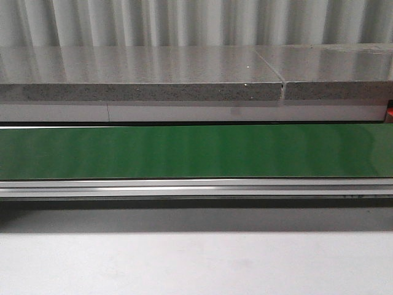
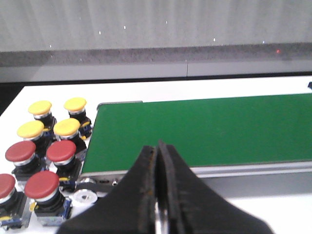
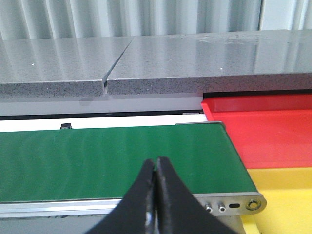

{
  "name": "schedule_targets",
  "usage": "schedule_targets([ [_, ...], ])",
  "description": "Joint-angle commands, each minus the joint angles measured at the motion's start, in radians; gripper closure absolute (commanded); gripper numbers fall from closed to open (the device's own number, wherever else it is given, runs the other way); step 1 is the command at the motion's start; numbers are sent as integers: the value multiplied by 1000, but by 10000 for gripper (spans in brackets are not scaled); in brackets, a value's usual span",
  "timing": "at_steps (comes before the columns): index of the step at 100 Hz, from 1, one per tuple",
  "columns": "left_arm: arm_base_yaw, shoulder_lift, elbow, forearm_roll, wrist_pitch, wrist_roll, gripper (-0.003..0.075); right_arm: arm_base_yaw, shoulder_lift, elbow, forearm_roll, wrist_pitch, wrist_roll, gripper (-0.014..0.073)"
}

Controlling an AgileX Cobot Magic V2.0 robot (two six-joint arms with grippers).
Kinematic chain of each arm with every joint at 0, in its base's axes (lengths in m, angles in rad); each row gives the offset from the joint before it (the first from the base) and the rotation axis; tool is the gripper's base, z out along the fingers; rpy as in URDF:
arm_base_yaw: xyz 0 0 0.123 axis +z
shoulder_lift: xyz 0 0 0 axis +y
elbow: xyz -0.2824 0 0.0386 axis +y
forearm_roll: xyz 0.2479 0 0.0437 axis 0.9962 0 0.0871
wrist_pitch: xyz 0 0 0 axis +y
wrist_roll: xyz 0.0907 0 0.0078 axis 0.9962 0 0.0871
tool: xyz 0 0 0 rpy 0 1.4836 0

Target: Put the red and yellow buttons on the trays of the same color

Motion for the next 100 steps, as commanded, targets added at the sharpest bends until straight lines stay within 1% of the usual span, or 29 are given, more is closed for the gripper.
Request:
schedule_targets([
  [1,0,80,-86,2,14,-7,741,-9,-20,-19,-9,-84,0,665],
  [14,0,179,-162,0,34,-7,741,-9,-20,-19,-9,-84,0,665],
  [25,0,247,-196,-30,32,-7,741,-9,-20,-19,-9,-84,0,665],
  [44,0,383,-240,-33,33,-10,740,-9,-20,-19,-9,-84,0,665],
  [50,0,425,-261,-33,56,-12,736,-9,-20,-19,-9,-84,0,665],
  [55,0,464,-285,-33,78,-17,706,-9,-20,-19,-9,-84,0,665],
  [60,0,502,-308,-33,94,-23,645,-9,-20,-19,-9,-84,0,665],
  [65,0,544,-329,-33,100,-27,545,-9,-20,-19,-9,-84,0,665],
  [67,0,553,-337,-33,100,-27,517,-9,-20,-19,-9,-84,0,665],
  [72,0,589,-355,-33,98,-32,405,-9,-20,-19,-9,-84,0,665],
  [79,0,631,-380,-33,98,-42,302,-9,-20,-19,-9,-84,0,665],
  [84,0,658,-397,-33,104,-55,280,-9,-20,-19,-9,-84,0,665],
  [100,0,746,-451,-4,144,-150,307,-9,-20,-19,-9,-84,0,665],
])
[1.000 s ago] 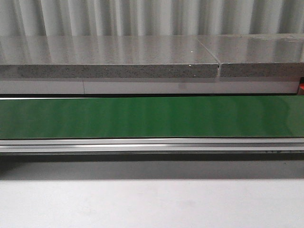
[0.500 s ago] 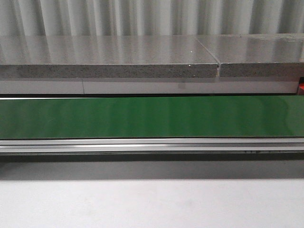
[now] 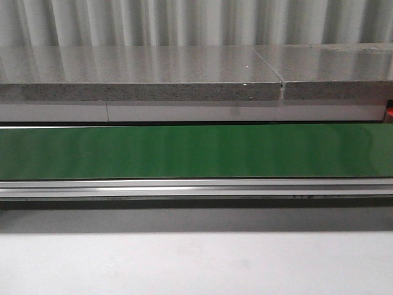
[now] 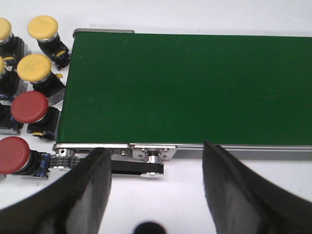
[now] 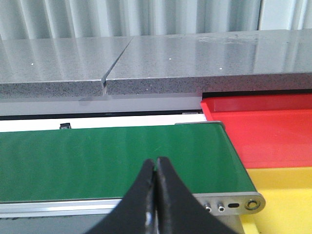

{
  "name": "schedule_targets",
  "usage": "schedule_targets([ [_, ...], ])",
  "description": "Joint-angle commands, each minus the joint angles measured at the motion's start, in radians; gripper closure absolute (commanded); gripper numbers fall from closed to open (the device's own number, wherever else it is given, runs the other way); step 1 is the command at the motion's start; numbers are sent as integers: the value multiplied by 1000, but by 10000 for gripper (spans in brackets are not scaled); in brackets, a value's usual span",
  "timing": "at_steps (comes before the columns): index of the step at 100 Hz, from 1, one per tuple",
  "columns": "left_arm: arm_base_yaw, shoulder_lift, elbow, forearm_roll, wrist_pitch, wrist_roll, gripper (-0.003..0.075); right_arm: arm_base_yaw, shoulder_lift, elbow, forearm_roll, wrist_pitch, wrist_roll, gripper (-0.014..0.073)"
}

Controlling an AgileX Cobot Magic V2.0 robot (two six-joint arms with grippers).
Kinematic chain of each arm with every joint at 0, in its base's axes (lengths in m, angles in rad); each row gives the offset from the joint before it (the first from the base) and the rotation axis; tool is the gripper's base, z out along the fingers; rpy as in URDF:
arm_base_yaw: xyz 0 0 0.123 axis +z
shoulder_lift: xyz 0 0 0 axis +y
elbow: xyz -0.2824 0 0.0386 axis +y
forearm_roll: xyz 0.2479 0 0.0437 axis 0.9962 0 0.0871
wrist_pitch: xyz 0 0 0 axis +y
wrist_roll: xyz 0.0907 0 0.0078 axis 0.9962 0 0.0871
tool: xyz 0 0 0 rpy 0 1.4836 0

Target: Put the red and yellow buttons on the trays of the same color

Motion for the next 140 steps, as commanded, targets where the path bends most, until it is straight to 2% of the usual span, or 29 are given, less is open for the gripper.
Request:
schedule_targets([
  [1,0,44,-62,17,-22,-71,307,-9,-20,-19,-9,-84,0,665],
  [14,2,115,-110,52,31,-136,311,-9,-20,-19,-9,-84,0,665],
  [26,54,167,-143,56,80,-174,311,-9,-20,-19,-9,-84,0,665],
  [45,230,210,-169,3,137,-196,311,-9,-20,-19,-9,-84,0,665],
  [59,373,256,-198,-29,234,-189,311,-9,-20,-19,-9,-84,0,665],
  [78,491,338,-225,-49,299,-153,311,-9,-20,-19,-9,-84,0,665],
  [91,509,397,-247,-105,306,-136,311,-9,-20,-19,-9,-84,0,665],
  [140,509,599,-325,-112,304,-136,311,-9,-20,-19,-9,-84,0,665],
])
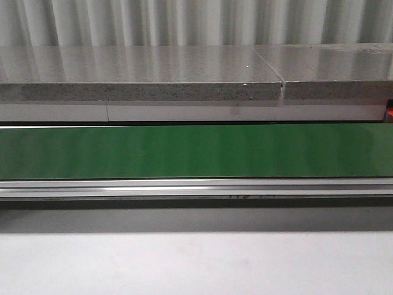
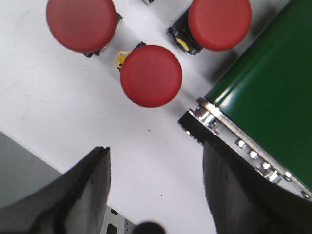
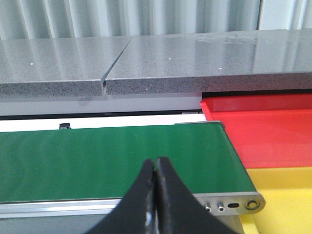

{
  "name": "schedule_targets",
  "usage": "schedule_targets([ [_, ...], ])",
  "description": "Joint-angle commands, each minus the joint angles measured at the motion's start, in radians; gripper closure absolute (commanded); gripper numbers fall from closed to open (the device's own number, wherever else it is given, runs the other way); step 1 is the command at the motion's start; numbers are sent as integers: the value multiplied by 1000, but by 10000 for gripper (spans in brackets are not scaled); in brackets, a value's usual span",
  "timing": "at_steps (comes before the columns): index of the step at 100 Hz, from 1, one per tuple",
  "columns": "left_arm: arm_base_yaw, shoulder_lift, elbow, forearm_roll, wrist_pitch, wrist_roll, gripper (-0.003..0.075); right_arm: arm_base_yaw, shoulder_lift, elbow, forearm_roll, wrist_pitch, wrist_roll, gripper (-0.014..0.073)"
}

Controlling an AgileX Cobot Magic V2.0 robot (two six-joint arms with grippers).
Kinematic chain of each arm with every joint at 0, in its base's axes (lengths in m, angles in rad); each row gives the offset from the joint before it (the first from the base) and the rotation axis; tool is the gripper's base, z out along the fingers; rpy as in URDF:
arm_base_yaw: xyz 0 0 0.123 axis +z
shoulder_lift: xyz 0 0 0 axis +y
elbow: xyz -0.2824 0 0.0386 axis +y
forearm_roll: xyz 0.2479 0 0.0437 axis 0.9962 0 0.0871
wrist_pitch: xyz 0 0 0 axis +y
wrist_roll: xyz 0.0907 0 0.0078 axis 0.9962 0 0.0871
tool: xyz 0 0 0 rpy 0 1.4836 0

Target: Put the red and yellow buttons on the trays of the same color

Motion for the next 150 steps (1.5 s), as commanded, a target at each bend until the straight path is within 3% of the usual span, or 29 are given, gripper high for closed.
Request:
schedule_targets([
  [1,2,6,-39,-15,-24,2,311,-8,-20,-19,-9,-84,0,665],
  [18,2,38,-71,-13,-81,-2,311,-8,-20,-19,-9,-84,0,665],
  [118,13,196,-105,-15,-110,-34,314,-8,-20,-19,-9,-84,0,665],
  [150,13,196,-105,-15,-123,-34,468,-8,-20,-19,-9,-84,0,665],
])
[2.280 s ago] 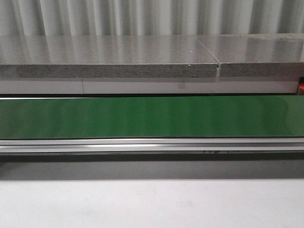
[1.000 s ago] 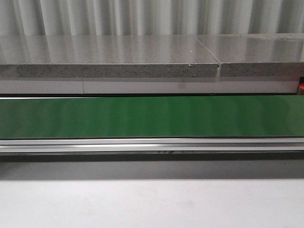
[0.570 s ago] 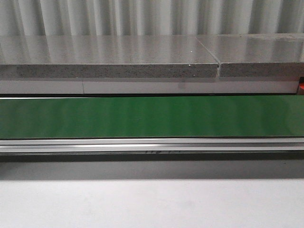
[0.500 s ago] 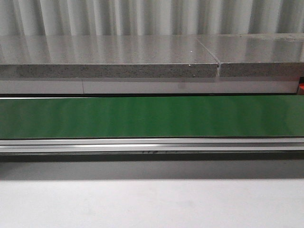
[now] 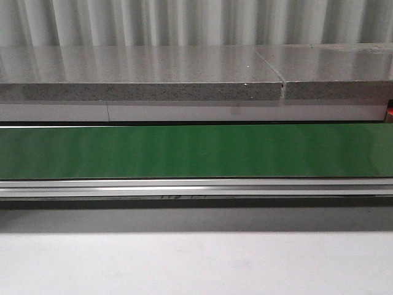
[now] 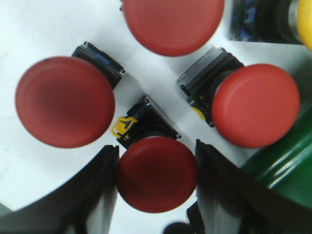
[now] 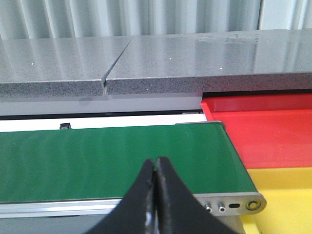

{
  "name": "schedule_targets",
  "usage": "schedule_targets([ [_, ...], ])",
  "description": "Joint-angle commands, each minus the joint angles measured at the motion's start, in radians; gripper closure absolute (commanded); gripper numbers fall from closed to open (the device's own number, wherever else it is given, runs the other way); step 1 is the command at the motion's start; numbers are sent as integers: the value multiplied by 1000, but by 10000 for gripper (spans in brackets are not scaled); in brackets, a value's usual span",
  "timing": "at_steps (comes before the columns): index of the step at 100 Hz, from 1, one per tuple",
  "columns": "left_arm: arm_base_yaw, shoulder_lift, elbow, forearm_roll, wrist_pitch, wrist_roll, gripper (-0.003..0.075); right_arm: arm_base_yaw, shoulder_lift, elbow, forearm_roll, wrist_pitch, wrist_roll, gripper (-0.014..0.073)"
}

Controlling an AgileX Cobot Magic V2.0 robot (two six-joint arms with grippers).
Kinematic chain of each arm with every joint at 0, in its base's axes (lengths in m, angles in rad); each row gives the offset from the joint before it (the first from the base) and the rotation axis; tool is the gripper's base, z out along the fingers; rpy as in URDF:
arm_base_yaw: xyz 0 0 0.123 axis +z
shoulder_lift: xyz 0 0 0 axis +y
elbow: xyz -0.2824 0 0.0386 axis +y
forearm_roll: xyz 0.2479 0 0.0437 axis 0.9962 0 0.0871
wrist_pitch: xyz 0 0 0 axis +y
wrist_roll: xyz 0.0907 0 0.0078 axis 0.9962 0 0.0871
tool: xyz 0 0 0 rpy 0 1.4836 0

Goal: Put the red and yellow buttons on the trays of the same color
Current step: 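Lower the left gripper and grasp a red mushroom button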

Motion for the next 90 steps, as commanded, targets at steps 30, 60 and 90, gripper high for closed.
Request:
schedule_targets([
  [30,2,-39,-27,-9,8,-9,534,-8,-20,-19,-9,-84,0,665],
  [60,2,-181,-27,5,36,3,534,-8,-20,-19,-9,-84,0,665],
  [90,-13,-351,-27,34,93,46,534,-8,-20,-19,-9,-84,0,665],
])
